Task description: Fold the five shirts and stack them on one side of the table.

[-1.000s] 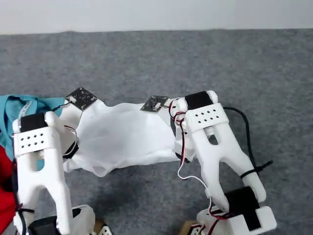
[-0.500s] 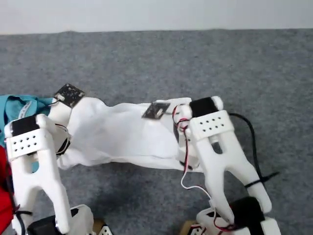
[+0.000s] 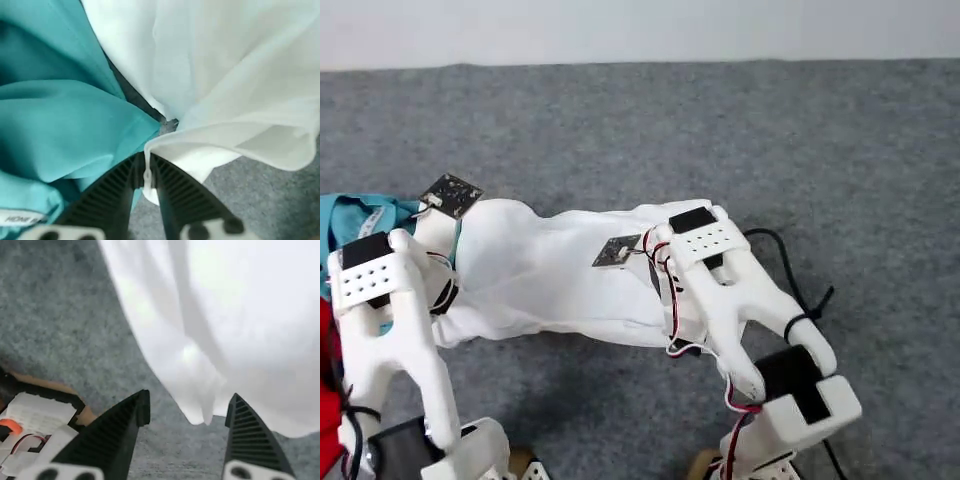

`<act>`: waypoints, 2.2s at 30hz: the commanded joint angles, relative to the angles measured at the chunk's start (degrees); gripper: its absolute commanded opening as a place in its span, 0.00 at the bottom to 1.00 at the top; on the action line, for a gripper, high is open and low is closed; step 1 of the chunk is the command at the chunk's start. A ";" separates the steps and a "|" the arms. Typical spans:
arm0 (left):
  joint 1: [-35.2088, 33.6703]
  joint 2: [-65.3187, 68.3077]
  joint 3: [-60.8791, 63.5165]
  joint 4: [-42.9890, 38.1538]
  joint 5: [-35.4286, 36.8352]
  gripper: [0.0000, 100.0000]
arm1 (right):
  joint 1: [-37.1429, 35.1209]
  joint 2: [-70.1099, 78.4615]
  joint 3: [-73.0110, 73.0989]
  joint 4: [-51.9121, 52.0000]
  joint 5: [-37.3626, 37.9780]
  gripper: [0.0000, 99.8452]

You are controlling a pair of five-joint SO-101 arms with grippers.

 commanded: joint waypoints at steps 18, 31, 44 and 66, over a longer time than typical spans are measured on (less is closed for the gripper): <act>-0.18 0.09 -0.84 -1.05 0.79 0.00 | 4.79 12.44 -7.91 2.86 0.79 0.19; 2.29 0.09 -0.75 -1.05 0.79 0.00 | 5.23 11.74 -16.53 12.62 6.33 0.01; 3.69 0.00 -22.99 6.42 15.65 0.00 | 10.33 -6.37 -36.66 14.37 8.09 0.01; 17.85 0.26 -74.42 -5.98 35.96 0.00 | 26.42 -14.11 -73.32 6.37 -7.12 0.01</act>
